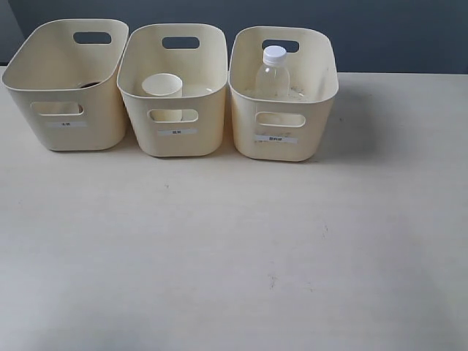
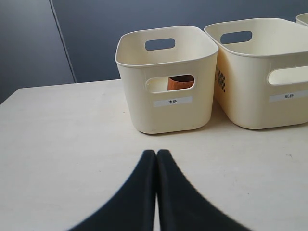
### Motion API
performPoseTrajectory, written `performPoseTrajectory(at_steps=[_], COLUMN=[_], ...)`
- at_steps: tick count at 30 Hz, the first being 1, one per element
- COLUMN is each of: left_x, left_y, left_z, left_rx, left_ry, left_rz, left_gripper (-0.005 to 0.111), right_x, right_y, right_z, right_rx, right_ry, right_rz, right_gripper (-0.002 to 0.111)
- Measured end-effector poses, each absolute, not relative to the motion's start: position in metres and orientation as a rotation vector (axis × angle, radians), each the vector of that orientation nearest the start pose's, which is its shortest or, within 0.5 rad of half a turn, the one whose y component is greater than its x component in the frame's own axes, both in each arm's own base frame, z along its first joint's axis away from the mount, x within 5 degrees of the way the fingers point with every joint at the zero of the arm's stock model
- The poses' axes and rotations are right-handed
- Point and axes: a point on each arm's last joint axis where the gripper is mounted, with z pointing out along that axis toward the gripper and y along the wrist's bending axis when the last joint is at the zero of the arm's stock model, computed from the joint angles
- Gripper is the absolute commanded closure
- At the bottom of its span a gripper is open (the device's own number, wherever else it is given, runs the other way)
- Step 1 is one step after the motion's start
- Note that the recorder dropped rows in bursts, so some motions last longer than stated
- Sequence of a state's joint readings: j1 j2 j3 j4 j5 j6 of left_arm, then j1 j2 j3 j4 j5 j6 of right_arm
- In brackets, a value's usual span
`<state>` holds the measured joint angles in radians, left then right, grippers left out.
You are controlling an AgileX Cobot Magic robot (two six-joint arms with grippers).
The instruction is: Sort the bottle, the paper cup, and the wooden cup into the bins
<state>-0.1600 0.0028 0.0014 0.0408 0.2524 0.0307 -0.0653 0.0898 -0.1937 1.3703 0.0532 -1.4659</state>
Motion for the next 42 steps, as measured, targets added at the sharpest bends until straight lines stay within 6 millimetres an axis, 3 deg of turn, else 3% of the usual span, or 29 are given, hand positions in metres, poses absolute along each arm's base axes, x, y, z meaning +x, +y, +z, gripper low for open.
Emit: performPoseTrajectory(at_steps=[4, 8, 36, 42], left_x=[0.055, 0.055, 0.055, 0.055], left_y=[-0.008, -0.008, -0.008, -0.008], left_z=[0.19, 0.19, 0.19, 0.19], left_rx=[0.192, 0.192, 0.192, 0.192], left_ry=[1.73, 1.73, 1.73, 1.73], left_rz=[-0.057, -0.057, -0.057, -0.057], left_gripper=[0.107, 0.107, 0.107, 0.107], right_x=[0.052, 0.054, 0.054, 0.056], right_y=[-0.005, -0.005, -0.004, -0.004], right_z=[0.247, 0.234, 0.23, 0.214], right_rx=[0.002, 0.015, -0.001, 0.001], right_ry=[1.407, 1.436, 1.462, 1.521], right_rz=[-0.128, -0.123, -0.115, -0.104], right_gripper=[0.109, 0.109, 0.109, 0.109])
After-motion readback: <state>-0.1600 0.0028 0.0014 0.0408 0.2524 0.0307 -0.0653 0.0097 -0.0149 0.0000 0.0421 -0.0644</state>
